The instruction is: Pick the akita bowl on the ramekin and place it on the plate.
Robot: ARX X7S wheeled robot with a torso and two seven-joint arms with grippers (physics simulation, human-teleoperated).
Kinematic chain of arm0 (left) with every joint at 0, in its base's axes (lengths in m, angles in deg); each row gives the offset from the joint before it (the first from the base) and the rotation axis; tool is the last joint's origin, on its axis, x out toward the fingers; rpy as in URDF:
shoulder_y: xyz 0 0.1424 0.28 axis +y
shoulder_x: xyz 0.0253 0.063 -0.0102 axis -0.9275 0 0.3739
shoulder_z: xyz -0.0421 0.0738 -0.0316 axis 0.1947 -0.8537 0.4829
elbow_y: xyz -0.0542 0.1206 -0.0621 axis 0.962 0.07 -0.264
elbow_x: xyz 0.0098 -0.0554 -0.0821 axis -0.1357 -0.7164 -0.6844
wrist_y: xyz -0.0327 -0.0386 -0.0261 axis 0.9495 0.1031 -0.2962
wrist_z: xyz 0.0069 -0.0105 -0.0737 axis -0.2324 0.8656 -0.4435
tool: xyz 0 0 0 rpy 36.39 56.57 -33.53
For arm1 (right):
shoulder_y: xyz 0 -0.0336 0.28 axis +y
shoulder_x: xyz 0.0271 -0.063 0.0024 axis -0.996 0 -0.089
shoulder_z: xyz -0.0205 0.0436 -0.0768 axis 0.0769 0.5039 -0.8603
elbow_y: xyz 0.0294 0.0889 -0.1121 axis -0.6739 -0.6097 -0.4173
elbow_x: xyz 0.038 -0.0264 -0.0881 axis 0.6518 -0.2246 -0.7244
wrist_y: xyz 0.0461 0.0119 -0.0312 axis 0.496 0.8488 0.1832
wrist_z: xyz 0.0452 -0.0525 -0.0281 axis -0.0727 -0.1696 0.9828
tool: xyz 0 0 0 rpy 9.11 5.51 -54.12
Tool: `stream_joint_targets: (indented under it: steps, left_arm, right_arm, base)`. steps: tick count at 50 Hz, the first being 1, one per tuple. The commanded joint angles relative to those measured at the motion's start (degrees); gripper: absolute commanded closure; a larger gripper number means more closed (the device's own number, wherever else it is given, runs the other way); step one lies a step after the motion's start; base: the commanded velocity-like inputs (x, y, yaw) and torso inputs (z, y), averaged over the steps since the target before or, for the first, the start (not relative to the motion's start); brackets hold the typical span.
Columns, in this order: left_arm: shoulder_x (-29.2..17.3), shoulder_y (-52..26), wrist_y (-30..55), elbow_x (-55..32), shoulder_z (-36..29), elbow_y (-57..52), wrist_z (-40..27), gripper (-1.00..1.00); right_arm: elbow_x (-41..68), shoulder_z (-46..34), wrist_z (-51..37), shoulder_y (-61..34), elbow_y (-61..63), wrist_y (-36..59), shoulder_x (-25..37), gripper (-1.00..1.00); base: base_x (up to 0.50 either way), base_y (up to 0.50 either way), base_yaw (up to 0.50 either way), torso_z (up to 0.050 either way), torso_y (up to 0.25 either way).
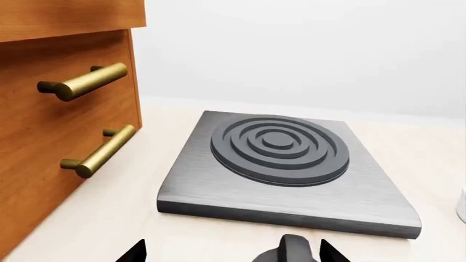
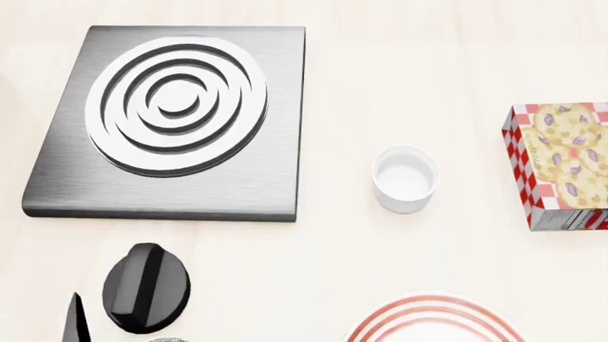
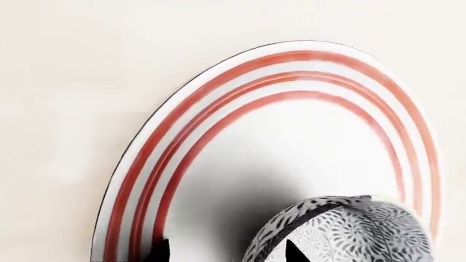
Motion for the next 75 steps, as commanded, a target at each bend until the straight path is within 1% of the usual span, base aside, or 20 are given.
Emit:
stream_joint_targets:
  steps: [1, 12, 15, 21, 25, 29, 36, 40, 44, 45, 51, 52, 55, 58, 59, 62, 65, 67, 75]
  left_arm:
    - [-0.18, -0.1, 0.0, -0.16, -0.15, 0.03, -0.12, -1.0]
    - [-0.28, -0.22, 0.05, -0.29, -0.36, 0.11, -0.27, -1.0]
    - [-0.31, -0.25, 0.02, -0.35, -0.38, 0.16, -0.31, -1.0]
    - [-0.36, -0.22, -0.05, -0.46, -0.46, 0.11, -0.39, -1.0]
    - [-0.44, -0.1, -0.07, -0.56, -0.52, -0.05, -0.43, -1.0]
    - [-0.52, -0.13, -0.06, -0.68, -0.46, -0.1, -0.53, -1.0]
    - [-0.67, -0.06, -0.04, -0.84, -0.44, -0.31, -0.68, -1.0]
    - [-0.74, -0.04, -0.14, -0.82, -0.54, -0.3, -0.68, -1.0]
    - [-0.79, -0.12, -0.13, -0.97, -0.51, -0.23, -0.73, -1.0]
    - [-0.82, -0.13, -0.09, -0.96, -0.53, -0.23, -0.75, -1.0]
    - [-0.88, -0.13, -0.14, -0.91, -0.7, -0.24, -0.83, -1.0]
    - [-0.92, -0.14, -0.11, -1.02, -0.64, -0.28, -0.85, -1.0]
    - [-0.99, -0.12, -0.11, -1.12, -0.56, -0.33, -0.94, -1.0]
    - [-0.99, -0.12, -0.11, -1.12, -0.56, -0.33, -0.94, -1.0]
    - [-1.01, -0.21, 0.0, -1.17, -0.53, -0.33, -0.98, -1.0]
    - [-1.05, -0.24, -0.04, -1.05, -0.64, -0.25, -1.02, -1.0]
    - [-1.09, -0.3, -0.06, -1.23, -0.51, -0.27, -1.08, -1.0]
    - [-1.12, -0.31, -0.1, -1.3, -0.5, -0.21, -1.08, -1.0]
    - [-1.13, -0.52, 0.06, -1.73, -0.49, 0.28, -1.14, -1.0]
  right_arm:
    - [-1.54, -0.23, -0.17, 1.14, -1.74, -0.26, -1.05, -1.0]
    - [-1.53, 0.51, -1.4, 1.1, 1.61, 0.4, -0.13, -1.0]
    - [-1.31, 1.35, -2.49, 0.9, 3.76, -0.01, 0.41, -1.0]
    - [0.31, 4.32, -3.84, -0.69, 11.8, 1.05, 3.31, -1.0]
    - [1.46, 5.53, -4.65, -1.87, 13.35, -0.28, 4.37, -1.0]
    - [1.8, 5.07, -5.51, -3.33, 13.39, -2.82, 5.53, -1.0]
    - [1.34, 1.6, -6.31, -6.16, 13.39, -4.01, 6.42, -1.0]
    - [2.71, 0.0, -7.89, -9.32, 13.4, -6.18, 7.42, -1.0]
    - [5.91, -1.36, -12.64, -13.31, 13.39, -9.98, 8.32, -1.0]
    - [7.44, -0.8, -15.51, -14.62, 13.4, -11.69, 8.43, -1.0]
    - [11.67, -2.5, -21.5, -19.23, 13.38, -15.86, 9.22, -1.0]
    - [12.91, -1.79, -24.51, -19.6, 13.2, -16.56, 8.78, -1.0]
    - [15.04, -0.8, -28.98, -19.5, 11.34, -18.92, 8.06, -1.0]
    - [15.03, -0.8, -28.97, -19.48, 11.3, -18.98, 8.08, -1.0]
    - [17.39, 0.46, -36.5, -18.42, 7.51, -21.04, 6.04, -1.0]
    - [19.61, 1.28, -40.36, -17.84, 5.56, -21.78, 4.93, -1.0]
    - [23.17, 2.61, -45.81, -16.64, 2.69, -25.49, 3.88, -1.0]
    - [23.63, 2.95, -47.5, -16.19, 1.69, -26.91, 3.57, -1.0]
    - [31.8, 6.54, -57.87, -13.62, -4.99, -37.88, 2.58, -1.0]
  base:
    - [0.0, 0.0, 0.0, 0.0, 0.0]
    - [0.0, 0.0, 0.0, 0.0, -0.002]
    - [0.0, 0.0, 0.0, 0.0, 0.0]
    - [0.0, 0.0, 0.0, 0.0, 0.0]
    - [0.0, 0.0, 0.0, 0.0, 0.0]
    - [0.0, 0.0, 0.0, 0.0, 0.0]
    - [0.0, 0.0, 0.0, 0.0, 0.0]
    - [0.0, 0.0, 0.0, 0.0, 0.0]
    - [0.0, 0.0, 0.0, 0.0, 0.0]
    - [0.0, 0.0, 0.0, 0.0, 0.0]
    - [0.0, 0.0, 0.0, 0.0, 0.0]
    - [0.0, 0.0, 0.0, 0.0, 0.0]
    - [0.0, 0.0, 0.0, 0.0, 0.0]
    - [0.0, 0.0, 0.0, 0.0, 0.0]
    - [0.0, 0.0, 0.0, 0.0, 0.0]
    - [0.0, 0.0, 0.0, 0.0, 0.0]
    - [0.0, 0.0, 0.0, 0.0, 0.0]
    - [0.0, 0.0, 0.0, 0.0, 0.0]
    - [0.0, 0.0, 0.0, 0.0, 0.0]
